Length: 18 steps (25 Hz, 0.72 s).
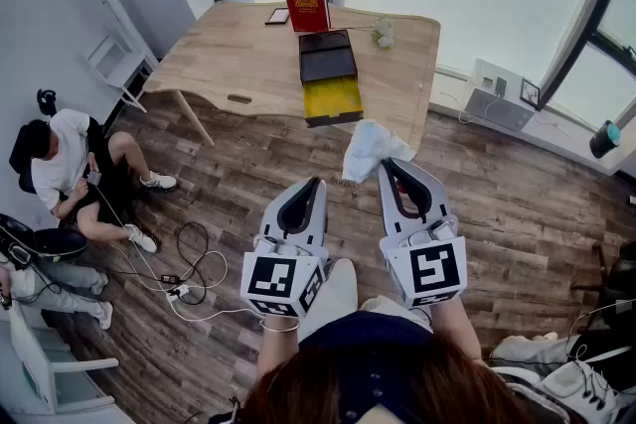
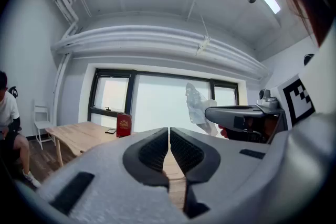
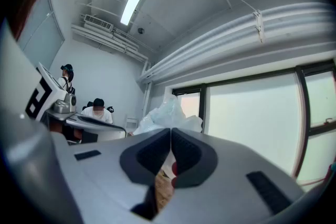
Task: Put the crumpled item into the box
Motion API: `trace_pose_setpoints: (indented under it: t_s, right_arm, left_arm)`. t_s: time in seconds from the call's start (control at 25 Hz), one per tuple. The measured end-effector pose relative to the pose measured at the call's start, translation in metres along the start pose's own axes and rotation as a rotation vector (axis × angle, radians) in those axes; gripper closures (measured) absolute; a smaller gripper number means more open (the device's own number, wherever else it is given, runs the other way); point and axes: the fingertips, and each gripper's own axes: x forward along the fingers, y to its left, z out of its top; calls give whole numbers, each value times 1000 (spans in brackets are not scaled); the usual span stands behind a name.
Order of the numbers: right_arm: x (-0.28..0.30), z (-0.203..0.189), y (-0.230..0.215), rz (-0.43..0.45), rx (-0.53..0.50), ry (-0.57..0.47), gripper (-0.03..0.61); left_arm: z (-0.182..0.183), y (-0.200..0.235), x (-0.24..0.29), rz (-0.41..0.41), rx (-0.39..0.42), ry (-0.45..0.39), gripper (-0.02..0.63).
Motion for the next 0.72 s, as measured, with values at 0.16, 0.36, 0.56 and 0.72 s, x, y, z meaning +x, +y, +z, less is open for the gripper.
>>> trace_pose_setpoints:
  t_s: [0.16,0.36,0.56,0.72]
  right_arm:
    - [0,-2,-1,-8,18,-3,551]
    - [6,-2,-3,-16,3,2,551]
    - [22,-2,-6,-35,-18,10,551]
    - [32,-4,-5,-39,-4,10,551]
  left_arm:
    - [0,0,0,0,1,-4,581]
    - [1,6,6,-2,2,-4,581]
    - [2,17,16,-7,1,2,581]
    - [1,26,21,-15,-4,4,581]
